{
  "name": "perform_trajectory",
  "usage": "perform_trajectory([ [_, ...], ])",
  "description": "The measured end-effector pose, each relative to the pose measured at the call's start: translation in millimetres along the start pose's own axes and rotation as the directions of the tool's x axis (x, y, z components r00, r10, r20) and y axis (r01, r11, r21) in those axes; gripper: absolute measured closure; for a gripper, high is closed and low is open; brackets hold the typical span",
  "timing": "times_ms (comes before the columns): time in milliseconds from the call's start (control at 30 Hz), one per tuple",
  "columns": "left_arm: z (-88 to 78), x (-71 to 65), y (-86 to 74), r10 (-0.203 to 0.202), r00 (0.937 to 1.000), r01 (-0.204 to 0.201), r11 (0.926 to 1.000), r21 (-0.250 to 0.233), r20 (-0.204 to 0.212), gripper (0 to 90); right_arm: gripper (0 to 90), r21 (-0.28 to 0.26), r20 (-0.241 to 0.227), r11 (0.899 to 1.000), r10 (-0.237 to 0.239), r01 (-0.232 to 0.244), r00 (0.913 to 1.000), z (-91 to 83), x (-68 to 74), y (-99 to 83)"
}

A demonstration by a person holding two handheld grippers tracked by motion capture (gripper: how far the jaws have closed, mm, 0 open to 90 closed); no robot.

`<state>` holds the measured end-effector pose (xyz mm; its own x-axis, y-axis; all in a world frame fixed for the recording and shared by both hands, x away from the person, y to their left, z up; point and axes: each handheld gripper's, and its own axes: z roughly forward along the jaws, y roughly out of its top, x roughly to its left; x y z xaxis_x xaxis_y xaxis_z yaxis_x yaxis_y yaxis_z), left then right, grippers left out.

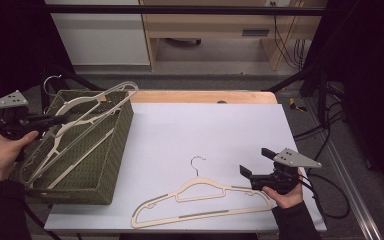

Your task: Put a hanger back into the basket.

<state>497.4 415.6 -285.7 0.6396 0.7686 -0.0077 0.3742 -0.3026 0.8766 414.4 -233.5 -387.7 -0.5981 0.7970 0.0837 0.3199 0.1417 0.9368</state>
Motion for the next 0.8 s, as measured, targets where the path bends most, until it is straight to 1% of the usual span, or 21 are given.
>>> perform_trajectory([
  [133,-0.4,7.1,-8.0,-0.013,0.9998,0.013,0.9998,-0.012,-0.017,85.3,4.2,0.000,0.001,1.000,0.000,0.000,1.0000,0.1,-0.1,0.0],
  [200,-0.9,9.6,-10.6,-0.021,0.9993,0.020,0.9996,-0.021,-0.030,85.3,4.2,0.004,-0.003,1.000,-0.008,0.008,1.0000,0.0,-0.5,-0.2],
  [233,-1.5,11.0,-11.4,-0.019,0.9993,0.018,0.9995,-0.026,-0.033,85.2,4.2,0.003,0.000,1.000,-0.005,0.005,1.0000,0.5,-0.1,-0.2],
  [300,-1.7,12.8,-12.0,-0.027,0.9986,0.026,0.9991,-0.032,-0.045,85.2,4.3,0.004,0.000,1.000,-0.005,0.005,1.0000,0.4,-0.1,-0.3],
  [367,-0.7,15.6,-12.7,-0.035,0.9979,0.033,0.9990,-0.029,-0.055,85.1,4.3,0.003,0.000,1.000,-0.006,0.006,1.0000,0.3,-0.3,-0.2],
  [500,4.1,19.2,-14.2,-0.042,0.9963,0.041,0.9991,-0.012,-0.074,84.9,4.3,0.001,-0.005,1.000,-0.008,0.008,1.0000,-0.6,-0.4,0.0],
  [533,5.2,19.8,-14.6,-0.041,0.9963,0.041,0.9991,-0.009,-0.076,84.8,4.3,-0.002,-0.002,1.000,-0.002,0.002,1.0000,-0.6,-0.2,0.2],
  [633,9.8,21.0,-16.8,-0.036,0.9964,0.037,0.9993,0.004,-0.077,84.6,4.4,-0.002,-0.001,1.000,-0.004,0.004,1.0000,-0.9,-0.4,0.2],
  [667,11.7,20.9,-17.8,-0.031,0.9964,0.032,0.9994,0.013,-0.079,84.6,4.4,-0.002,-0.002,1.000,-0.004,0.004,1.0000,-0.8,-0.5,0.2],
  [733,15.1,21.0,-21.1,-0.025,0.9953,0.030,0.9983,0.049,-0.094,85.0,4.6,-0.004,-0.001,1.000,-0.006,0.006,1.0000,-1.0,-0.4,0.2],
  [800,14.4,23.8,-27.9,-0.036,0.9952,0.042,0.9973,0.060,-0.091,85.0,4.7,-0.007,0.000,1.000,-0.004,0.004,1.0000,-1.7,-0.3,0.5],
])
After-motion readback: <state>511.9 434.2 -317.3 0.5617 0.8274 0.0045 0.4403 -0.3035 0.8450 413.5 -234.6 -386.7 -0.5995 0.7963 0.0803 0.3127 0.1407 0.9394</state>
